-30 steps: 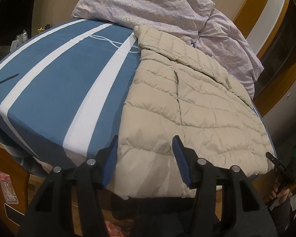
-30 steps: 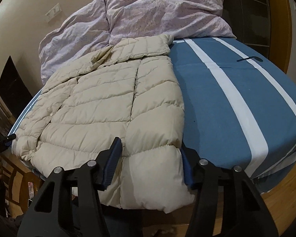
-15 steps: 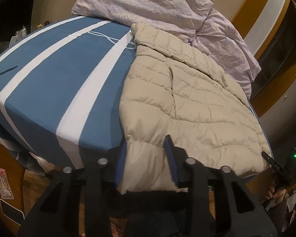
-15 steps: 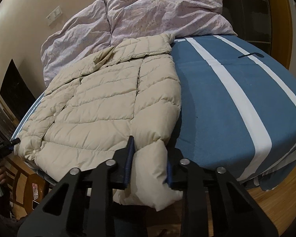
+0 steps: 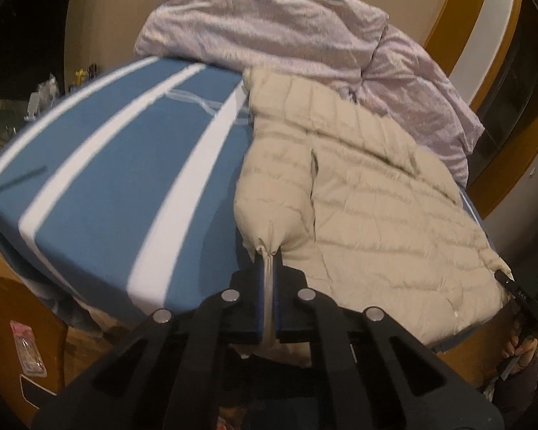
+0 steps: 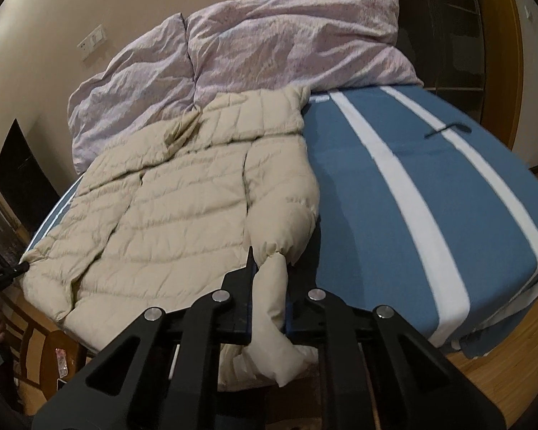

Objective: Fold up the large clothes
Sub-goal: 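Fold the held hem up toward the collar with both tools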

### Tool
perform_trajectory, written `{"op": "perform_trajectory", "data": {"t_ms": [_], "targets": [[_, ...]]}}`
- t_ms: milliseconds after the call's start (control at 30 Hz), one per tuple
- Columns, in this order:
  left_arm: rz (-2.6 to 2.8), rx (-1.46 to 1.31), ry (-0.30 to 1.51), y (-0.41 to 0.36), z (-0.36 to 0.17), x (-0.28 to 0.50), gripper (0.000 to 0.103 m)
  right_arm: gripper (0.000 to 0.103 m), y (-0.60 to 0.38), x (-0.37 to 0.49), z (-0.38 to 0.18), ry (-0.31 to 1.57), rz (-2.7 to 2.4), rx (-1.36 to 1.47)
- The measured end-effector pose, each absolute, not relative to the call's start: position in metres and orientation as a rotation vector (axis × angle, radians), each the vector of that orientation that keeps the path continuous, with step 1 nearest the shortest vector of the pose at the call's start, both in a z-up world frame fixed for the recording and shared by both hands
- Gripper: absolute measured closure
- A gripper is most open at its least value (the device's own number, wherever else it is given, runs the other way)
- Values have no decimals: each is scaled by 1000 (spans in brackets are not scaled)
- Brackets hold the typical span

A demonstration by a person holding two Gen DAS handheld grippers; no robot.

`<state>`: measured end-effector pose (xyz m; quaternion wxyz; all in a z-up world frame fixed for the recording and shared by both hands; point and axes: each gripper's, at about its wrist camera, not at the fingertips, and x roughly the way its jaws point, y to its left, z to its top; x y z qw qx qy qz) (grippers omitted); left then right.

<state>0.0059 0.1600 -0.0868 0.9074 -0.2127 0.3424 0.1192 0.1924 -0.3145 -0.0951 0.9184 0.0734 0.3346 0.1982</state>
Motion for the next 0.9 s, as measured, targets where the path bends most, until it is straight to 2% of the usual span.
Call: {"op": "perform_trajectory", "data": {"t_ms": [267,500,900], "targets": [[303,-357,630,161,-43,35,99,92,-303,222,-62,631,380,147],[335,-313,602,169,-15,91,100,92,-281,269,-40,617,342,112],[380,-292,628,203,1,206,100,92,-256,382,-27,641,291,160]]}}
